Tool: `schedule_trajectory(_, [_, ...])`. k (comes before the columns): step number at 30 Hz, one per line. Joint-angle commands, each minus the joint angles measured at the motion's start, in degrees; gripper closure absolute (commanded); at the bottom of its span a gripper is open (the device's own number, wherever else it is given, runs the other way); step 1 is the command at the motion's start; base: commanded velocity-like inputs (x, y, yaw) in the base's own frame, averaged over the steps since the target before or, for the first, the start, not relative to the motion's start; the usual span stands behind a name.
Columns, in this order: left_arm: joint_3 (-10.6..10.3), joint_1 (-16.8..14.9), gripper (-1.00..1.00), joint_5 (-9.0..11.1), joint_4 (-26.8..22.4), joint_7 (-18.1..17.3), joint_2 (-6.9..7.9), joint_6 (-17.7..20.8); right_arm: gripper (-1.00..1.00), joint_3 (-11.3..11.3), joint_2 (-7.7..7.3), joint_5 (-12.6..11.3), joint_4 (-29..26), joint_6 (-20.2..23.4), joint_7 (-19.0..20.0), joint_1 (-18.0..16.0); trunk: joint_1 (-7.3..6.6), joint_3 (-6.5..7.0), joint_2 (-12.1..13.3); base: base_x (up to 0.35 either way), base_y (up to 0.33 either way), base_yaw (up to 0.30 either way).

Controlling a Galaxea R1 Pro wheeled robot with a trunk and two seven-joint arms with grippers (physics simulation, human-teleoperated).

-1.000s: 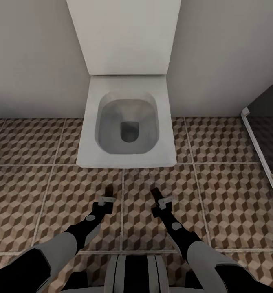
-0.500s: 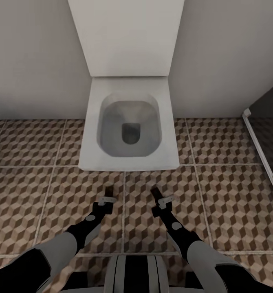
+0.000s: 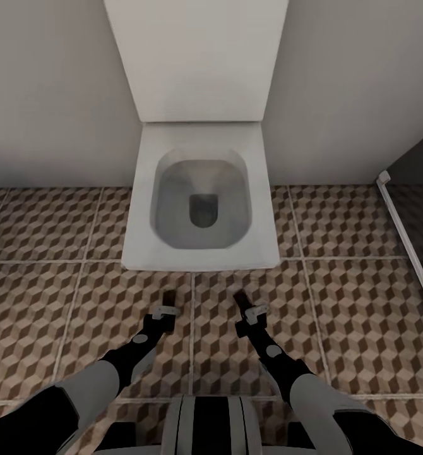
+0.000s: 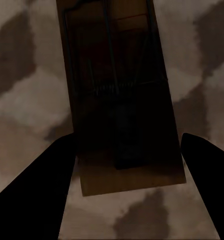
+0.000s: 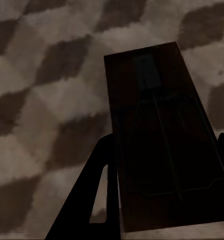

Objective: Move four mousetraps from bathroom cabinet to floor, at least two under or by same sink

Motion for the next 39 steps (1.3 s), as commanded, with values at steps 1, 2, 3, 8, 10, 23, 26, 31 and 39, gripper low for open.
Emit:
schedule_trajectory(1, [-0.50, -0.03, 1.00, 0.24, 0.02, 0.36, 0.00, -0.18, 1.00, -0.27, 0.02, 0.29, 0.04, -0.18, 0.15, -0.03, 0.02, -0.03, -0.01, 0.282, 0.000, 0.000])
schedule_trajectory(2, [-0.50, -0.04, 1.00, 0.24, 0.03, 0.36, 0.00, -0.18, 1.00, -0.27, 0.02, 0.29, 0.04, -0.18, 0.15, -0.01, 0.02, -0.03, -0.01, 0.296, 0.000, 0.000])
schedule_trajectory(3, [-0.50, -0.05, 1.00, 0.24, 0.03, 0.36, 0.00, -0.18, 1.00, -0.27, 0.02, 0.29, 0.04, -0.18, 0.15, 0.00, 0.02, -0.03, -0.01, 0.300, 0.000, 0.000])
schedule_trajectory(8, [-0.49, -0.06, 1.00, 0.24, 0.18, 0.36, 0.00, -0.18, 1.00, -0.27, -0.01, 0.29, 0.04, -0.20, 0.15, -0.01, 0.02, -0.03, -0.01, 0.217, 0.000, 0.000])
schedule_trajectory(10, [-0.49, -0.03, 1.00, 0.20, 0.30, 0.36, 0.00, -0.18, 1.00, -0.27, -0.04, 0.29, 0.04, -0.20, 0.15, -0.01, 0.02, -0.03, -0.01, 0.049, 0.000, 0.000])
schedule_trajectory(23, [-0.57, 0.61, 1.00, -0.01, 2.91, 0.25, 0.00, -0.35, 1.00, -0.29, -0.07, 0.29, -0.05, -0.28, 0.15, 0.01, 0.02, -0.03, -0.01, 0.004, 0.000, 0.000])
schedule_trajectory(26, [-0.58, 0.71, 1.00, -0.10, 3.66, 0.22, 0.00, -0.42, 1.00, -0.26, -0.07, 0.29, -0.05, -0.28, 0.15, 0.02, 0.02, -0.03, -0.01, 0.000, 0.000, 0.000])
schedule_trajectory(31, [-0.58, 0.72, 1.00, -0.11, 3.79, 0.23, 0.00, -0.44, 1.00, -0.22, -0.07, 0.29, -0.05, -0.28, 0.15, 0.04, 0.02, -0.03, -0.01, 0.000, 0.000, 0.000])
schedule_trajectory(39, [-0.58, 0.72, 1.00, 0.04, 3.70, 0.40, 0.00, -0.44, 1.00, -0.22, -0.07, 0.29, 0.01, -0.01, 0.15, 0.04, 0.02, -0.03, -0.01, 0.000, 0.000, 0.000])
